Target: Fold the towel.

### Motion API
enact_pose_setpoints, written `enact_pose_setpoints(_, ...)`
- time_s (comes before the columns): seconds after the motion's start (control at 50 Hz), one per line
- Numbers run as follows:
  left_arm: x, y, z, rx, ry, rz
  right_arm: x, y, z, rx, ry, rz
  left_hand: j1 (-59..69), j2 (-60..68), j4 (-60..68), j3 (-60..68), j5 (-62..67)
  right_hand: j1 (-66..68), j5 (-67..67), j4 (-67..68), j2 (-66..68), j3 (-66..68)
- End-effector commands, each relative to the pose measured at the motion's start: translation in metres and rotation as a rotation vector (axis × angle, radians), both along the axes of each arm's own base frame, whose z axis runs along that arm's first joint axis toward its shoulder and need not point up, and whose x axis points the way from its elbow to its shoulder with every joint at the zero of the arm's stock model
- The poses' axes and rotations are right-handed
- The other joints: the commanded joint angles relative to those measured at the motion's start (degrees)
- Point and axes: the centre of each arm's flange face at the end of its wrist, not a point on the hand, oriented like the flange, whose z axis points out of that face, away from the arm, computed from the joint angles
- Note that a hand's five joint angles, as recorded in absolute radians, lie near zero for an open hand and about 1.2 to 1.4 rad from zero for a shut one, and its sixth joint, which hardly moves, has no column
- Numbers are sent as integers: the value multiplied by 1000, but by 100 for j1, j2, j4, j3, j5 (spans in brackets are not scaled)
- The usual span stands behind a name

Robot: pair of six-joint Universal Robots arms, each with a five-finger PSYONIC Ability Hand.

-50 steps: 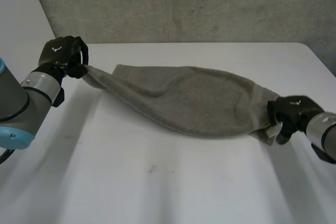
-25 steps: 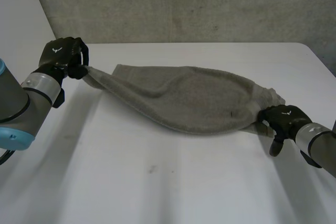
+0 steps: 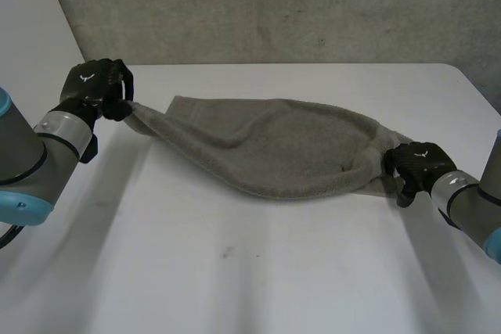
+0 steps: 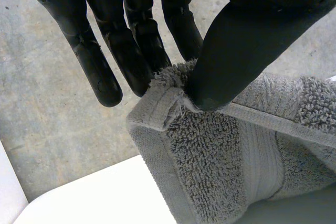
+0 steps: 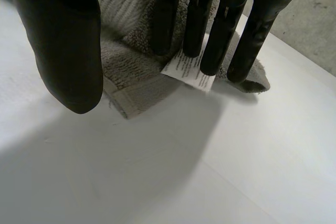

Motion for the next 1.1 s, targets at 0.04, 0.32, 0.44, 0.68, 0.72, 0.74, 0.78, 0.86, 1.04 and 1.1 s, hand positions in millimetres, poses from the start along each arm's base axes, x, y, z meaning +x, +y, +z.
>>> enact_pose_setpoints(0.04, 0, 0, -1, 0, -2, -1, 4, -10, -3, -12, -2, 8, 1148, 1021, 1022, 1030, 1200, 522, 500, 540, 539, 532)
enact_pose_setpoints(0.32, 0, 0, -1, 0, -2, -1, 15, -18, -10, -19, -2, 34, 1148, 1021, 1022, 1030, 1200, 1062, 1039, 1080, 1079, 1072)
enact_pose_setpoints(0.44, 0, 0, -1, 0, -2, -3, 16, -19, -15, -7, 1, 36, 1148, 1021, 1022, 1030, 1200, 1062, 1039, 1080, 1079, 1072)
enact_pose_setpoints(0.68, 0, 0, -1, 0, -2, -3, 16, -23, -13, -23, -3, 32, 1148, 1021, 1022, 1030, 1200, 3744, 3722, 3762, 3761, 3754)
enact_pose_setpoints(0.72, 0, 0, 0, -2, -1, -1, 16, -23, -12, -26, -4, 32, 1148, 1021, 1022, 1030, 1200, 4580, 4557, 4598, 4597, 4590)
enact_pose_setpoints(0.74, 0, 0, 0, -2, -1, -1, 16, -24, -10, -33, -6, 31, 1148, 1021, 1022, 1030, 1200, 4588, 4565, 4606, 4605, 4598)
enact_pose_setpoints(0.78, 0, 0, 0, -2, -2, -3, 16, -25, -7, -37, -10, 30, 1148, 1021, 1022, 1030, 1200, 4588, 4566, 4606, 4605, 4598)
enact_pose_setpoints(0.86, 0, 0, 0, -3, -1, -1, 16, -26, -1, -54, -17, 28, 1148, 1021, 1022, 1030, 1200, 4588, 4566, 4606, 4605, 4598)
enact_pose_setpoints(1.04, 0, 1, 3, -9, 1, -1, 16, -26, 28, -117, -25, 19, 1148, 1021, 1022, 1030, 1200, 4588, 4566, 4606, 4605, 4598)
enact_pose_setpoints(1.1, 0, 2, 5, -7, 1, -1, 13, -25, 47, -159, -35, 7, 1148, 1021, 1022, 1030, 1200, 4588, 4566, 4606, 4605, 4598)
